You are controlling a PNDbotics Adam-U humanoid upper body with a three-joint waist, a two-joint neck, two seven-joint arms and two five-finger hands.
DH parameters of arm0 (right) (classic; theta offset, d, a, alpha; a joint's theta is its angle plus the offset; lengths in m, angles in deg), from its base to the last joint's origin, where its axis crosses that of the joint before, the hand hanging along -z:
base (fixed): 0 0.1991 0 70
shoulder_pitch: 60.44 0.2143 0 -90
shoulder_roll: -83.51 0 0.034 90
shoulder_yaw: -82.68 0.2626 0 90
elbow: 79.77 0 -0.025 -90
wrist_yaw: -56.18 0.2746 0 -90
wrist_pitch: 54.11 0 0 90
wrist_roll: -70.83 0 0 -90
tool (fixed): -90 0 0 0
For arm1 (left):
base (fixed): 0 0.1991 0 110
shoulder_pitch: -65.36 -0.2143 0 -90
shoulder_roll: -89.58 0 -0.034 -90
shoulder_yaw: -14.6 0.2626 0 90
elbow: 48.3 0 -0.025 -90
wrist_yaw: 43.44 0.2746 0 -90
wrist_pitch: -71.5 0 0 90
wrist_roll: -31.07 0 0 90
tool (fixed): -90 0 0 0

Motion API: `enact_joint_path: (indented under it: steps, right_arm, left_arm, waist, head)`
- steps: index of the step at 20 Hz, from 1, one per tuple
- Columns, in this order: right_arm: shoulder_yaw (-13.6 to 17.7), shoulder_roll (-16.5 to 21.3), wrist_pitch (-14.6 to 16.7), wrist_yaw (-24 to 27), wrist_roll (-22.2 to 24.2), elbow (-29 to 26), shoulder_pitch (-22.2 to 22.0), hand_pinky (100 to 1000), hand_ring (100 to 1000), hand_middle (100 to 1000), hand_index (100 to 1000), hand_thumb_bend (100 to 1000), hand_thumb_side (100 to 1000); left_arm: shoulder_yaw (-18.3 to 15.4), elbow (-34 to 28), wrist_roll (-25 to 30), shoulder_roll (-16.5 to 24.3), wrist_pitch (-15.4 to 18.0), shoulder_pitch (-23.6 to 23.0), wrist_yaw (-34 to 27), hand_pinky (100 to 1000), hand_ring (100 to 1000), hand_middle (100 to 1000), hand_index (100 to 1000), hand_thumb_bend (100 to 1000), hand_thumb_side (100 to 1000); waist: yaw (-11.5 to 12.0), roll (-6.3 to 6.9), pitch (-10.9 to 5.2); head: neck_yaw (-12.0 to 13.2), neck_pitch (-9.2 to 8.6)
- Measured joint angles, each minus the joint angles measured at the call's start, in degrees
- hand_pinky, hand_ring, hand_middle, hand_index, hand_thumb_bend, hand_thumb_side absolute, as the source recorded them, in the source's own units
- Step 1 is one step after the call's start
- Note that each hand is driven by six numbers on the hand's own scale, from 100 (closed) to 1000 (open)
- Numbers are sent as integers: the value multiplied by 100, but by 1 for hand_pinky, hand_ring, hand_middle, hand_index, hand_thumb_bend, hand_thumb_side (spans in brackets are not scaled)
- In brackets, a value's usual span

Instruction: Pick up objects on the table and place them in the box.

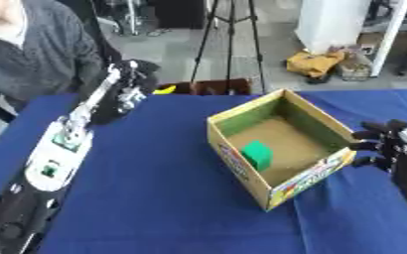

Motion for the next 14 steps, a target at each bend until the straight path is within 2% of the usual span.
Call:
enact_joint_path:
  steps: [7,14]
  right_arm:
    - [113,7,61,29,-208,-86,-104,575,739,733,861,100,1000]
    - [150,16,86,57,-350,-118,-149,574,738,732,858,100,1000]
  left_arm:
    - [-460,-404,-475,-184,-237,-812,-914,555,554,611,794,603,949]
    - [-607,-563,-593,-352,-319,-1050,-1110,555,554,611,794,604,951]
  waist:
    - [77,-51,-2]
    - [114,-65,0]
  head:
    - [-37,45]
    - [-44,49]
